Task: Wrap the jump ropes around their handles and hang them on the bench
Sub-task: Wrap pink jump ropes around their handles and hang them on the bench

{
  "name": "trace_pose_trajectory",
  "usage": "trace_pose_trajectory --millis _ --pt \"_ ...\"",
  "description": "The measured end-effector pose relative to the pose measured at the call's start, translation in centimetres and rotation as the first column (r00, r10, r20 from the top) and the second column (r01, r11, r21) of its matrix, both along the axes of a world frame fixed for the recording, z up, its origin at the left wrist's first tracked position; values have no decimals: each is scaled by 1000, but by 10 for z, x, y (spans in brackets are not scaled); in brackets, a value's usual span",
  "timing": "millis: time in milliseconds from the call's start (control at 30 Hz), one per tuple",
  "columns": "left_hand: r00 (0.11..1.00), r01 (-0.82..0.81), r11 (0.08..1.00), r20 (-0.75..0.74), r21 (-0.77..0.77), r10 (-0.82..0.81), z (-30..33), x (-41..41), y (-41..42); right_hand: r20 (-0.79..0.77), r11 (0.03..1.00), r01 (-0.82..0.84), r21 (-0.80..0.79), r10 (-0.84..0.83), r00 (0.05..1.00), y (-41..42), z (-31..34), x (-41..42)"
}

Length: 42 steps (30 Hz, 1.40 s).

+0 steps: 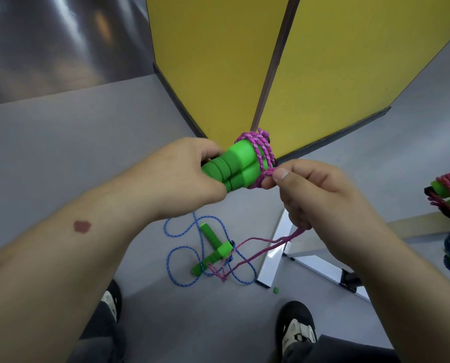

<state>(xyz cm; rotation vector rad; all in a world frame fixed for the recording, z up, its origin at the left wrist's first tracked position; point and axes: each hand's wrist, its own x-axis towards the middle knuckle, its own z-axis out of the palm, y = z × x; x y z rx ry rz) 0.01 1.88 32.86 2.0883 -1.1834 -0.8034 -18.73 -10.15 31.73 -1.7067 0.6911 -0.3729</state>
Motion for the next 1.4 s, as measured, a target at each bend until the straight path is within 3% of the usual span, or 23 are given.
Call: trace_pose_trajectory --millis 200,333,500,567,767,900,1000,1200,1400 --pt "977 154 970 120 186 -178 3 -7 2 55 999 -32 -34 33 998 -3 4 -1" --pt "948 261 922 105 286 -301 8 -9 4 17 981 -50 -187 54 998 -6 3 -3" --pt "900 386 848 52 363 -432 11 -12 6 -1 981 -28 -190 28 1000 -6 4 -2" --pt "900 420 851 -25 317 -435 11 -10 7 -7 992 -18 -126 17 1000 -7 3 -2" --pt "825 505 860 -336 76 -455 16 -1 12 94 937 -52 345 21 995 -6 5 -2" --pt "749 386 916 -542 -111 -382 14 6 14 84 906 53 421 -97 992 -7 -3 -2" --pt "720 280 941 -606 -192 -338 11 8 12 0 925 28 380 -30 1000 -6 -7 1" --pt "881 -47 967 -467 -249 -78 2 8 2 -138 947 58 317 -14 990 -7 -8 4" --pt "915 -263 927 -375 -268 151 -2 8 -3 -124 969 -21 248 53 991 -1 -7 3"
